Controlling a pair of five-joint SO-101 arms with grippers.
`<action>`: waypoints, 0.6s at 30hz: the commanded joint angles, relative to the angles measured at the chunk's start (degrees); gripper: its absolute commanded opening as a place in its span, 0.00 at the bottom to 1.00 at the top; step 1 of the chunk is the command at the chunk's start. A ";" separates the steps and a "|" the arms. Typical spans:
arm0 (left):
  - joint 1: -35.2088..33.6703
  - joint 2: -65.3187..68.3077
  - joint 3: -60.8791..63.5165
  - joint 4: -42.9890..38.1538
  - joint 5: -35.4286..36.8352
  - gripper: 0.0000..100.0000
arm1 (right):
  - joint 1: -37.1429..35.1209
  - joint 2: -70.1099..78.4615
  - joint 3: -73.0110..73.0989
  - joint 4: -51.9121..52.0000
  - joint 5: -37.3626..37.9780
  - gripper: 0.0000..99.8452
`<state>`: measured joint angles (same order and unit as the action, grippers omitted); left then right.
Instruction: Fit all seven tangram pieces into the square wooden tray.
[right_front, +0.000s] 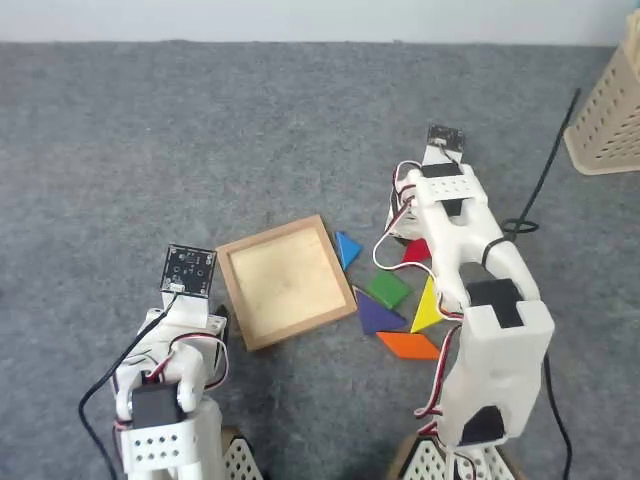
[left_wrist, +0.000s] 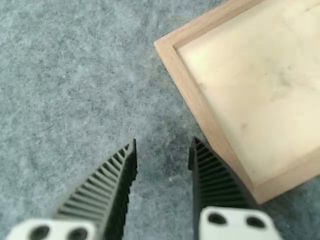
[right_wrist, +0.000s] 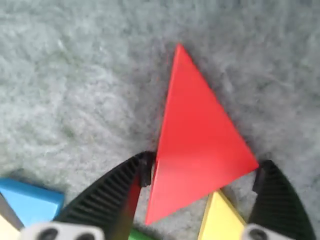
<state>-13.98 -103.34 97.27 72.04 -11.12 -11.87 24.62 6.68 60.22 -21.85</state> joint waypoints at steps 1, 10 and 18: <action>0.00 -0.35 -0.66 0.26 -0.26 0.17 | 0.57 -0.66 -2.81 0.48 0.62 0.22; 0.00 -0.35 -0.66 0.26 -0.26 0.17 | 2.86 -0.84 -5.10 4.70 9.05 0.21; 0.00 -0.35 -0.66 0.26 -0.26 0.17 | 5.23 -0.84 -11.96 12.62 28.92 0.21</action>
<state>-13.98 -103.34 97.27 72.04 -11.12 -7.91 25.58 -0.18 69.10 1.45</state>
